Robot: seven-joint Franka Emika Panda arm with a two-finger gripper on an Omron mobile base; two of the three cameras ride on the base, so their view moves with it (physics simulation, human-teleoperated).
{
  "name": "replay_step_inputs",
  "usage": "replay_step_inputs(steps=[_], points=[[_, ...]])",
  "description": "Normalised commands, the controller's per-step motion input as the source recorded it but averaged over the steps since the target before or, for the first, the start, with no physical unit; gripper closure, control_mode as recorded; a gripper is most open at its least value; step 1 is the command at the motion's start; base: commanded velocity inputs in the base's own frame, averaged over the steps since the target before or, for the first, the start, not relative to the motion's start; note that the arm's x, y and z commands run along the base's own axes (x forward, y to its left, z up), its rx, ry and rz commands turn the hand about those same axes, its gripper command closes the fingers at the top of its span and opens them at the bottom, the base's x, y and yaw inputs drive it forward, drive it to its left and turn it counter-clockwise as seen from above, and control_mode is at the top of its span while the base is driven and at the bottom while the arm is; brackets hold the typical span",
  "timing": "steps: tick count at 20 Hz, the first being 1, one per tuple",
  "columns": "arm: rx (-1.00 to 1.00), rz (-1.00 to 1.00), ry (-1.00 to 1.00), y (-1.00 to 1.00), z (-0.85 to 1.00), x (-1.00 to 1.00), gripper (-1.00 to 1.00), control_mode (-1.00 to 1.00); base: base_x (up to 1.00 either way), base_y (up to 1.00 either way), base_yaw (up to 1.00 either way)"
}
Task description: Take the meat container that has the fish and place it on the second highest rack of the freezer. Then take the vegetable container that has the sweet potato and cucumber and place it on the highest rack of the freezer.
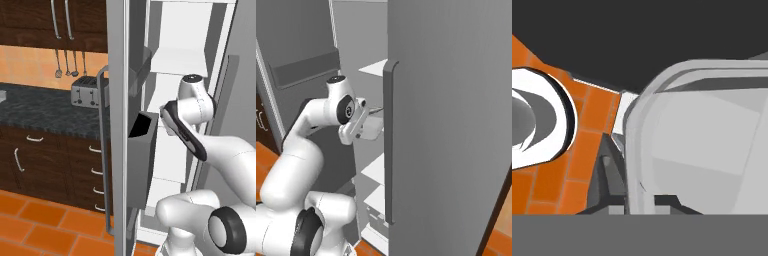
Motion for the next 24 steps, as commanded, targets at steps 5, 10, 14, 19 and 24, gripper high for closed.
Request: replay_step_inputs(steps=[5,10,14,19,24], points=[[0.00,-0.01,-0.02,-0.01,-0.03,0.44,1.00,-1.00,0.00,0.00,0.00],[0.01,0.00,0.00,-0.04,0.00,0.49,1.00,-1.00,0.00,0.00,0.00],[0.02,0.00,0.00,-0.24,0.00,0.48,1.00,-1.00,0.00,0.00,0.00],[0.01,-0.05,-0.02,-0.17,0.00,0.58,1.00,-1.00,0.00,0.00,0.00],[0.00,-0.12,-0.08,0.00,0.00,0.57,1.00,-1.00,0.00,0.00,0.00]])
